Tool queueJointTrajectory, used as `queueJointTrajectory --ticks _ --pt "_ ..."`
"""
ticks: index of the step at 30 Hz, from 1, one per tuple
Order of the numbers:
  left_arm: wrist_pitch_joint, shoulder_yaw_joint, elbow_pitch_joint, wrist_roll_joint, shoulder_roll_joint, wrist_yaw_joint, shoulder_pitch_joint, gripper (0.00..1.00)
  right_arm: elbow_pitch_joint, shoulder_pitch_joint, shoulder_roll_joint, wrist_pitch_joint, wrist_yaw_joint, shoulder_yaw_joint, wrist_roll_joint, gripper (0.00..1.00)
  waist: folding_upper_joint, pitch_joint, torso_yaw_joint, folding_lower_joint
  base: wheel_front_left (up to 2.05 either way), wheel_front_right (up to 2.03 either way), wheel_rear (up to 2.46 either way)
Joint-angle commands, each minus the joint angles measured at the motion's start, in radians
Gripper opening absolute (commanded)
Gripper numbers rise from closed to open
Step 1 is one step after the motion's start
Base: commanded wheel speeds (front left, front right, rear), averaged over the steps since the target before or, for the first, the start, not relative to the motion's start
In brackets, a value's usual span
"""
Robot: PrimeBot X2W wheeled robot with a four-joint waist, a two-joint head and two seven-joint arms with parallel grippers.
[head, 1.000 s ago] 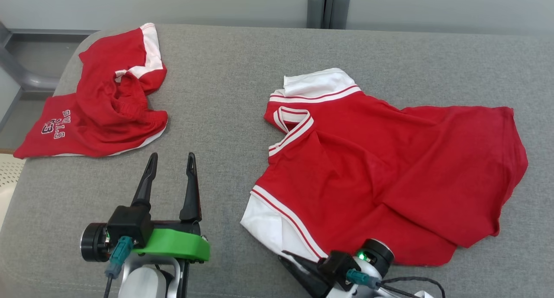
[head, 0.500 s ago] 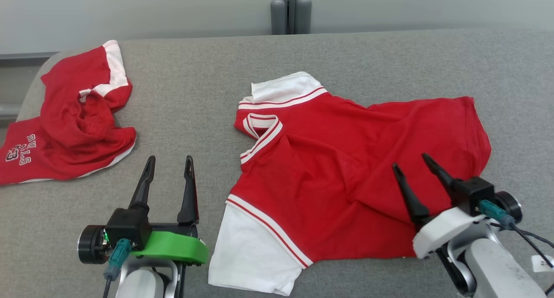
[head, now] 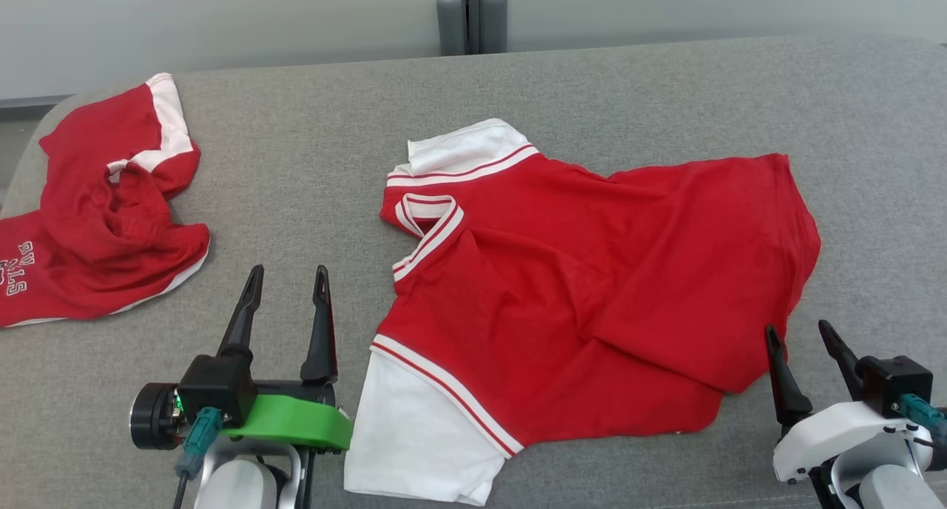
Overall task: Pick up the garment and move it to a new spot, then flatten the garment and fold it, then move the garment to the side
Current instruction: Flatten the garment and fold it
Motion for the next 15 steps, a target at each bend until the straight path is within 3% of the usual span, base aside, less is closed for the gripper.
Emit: queueJointTrajectory --ticks 1,5,6,7,8,15 --pt "-0.001 0.001 0.000 0.007 0.002 0.000 -0.006 1.00 0.010 -0.006 0.005 -0.003 -0.001 -0.004 -0.004 1.00 0.0000 0.005 0.000 0.0000 0.00 0.00 0.00" --pt "-0.001 -0.003 0.002 0.006 0.002 -0.001 -0.018 1.00 0.077 -0.037 0.015 -0.003 -0.002 0.008 0.013 1.00 0.0000 0.017 0.005 0.0000 0.00 0.00 0.00" --pt "-0.001 -0.002 0.003 0.006 0.002 -0.001 -0.020 1.00 0.101 -0.043 0.017 -0.003 -0.001 0.014 0.018 0.75 0.0000 0.020 0.006 0.0000 0.00 0.00 0.00" --pt "-0.001 -0.002 0.002 0.007 0.002 0.000 -0.022 1.00 0.134 -0.061 0.017 -0.003 -0.002 0.020 0.032 0.16 0.0000 0.025 0.006 0.0000 0.00 0.00 0.00" --pt "-0.001 -0.001 0.003 0.008 0.002 0.001 -0.023 1.00 0.143 -0.070 0.016 -0.003 -0.002 0.023 0.033 0.00 0.0000 0.027 0.006 0.0000 0.00 0.00 0.00" --pt "-0.001 0.011 0.006 0.016 0.002 0.004 -0.014 1.00 0.072 -0.089 0.017 -0.003 -0.001 0.013 0.048 0.00 0.0000 0.027 -0.012 0.0000 0.00 0.00 0.00"
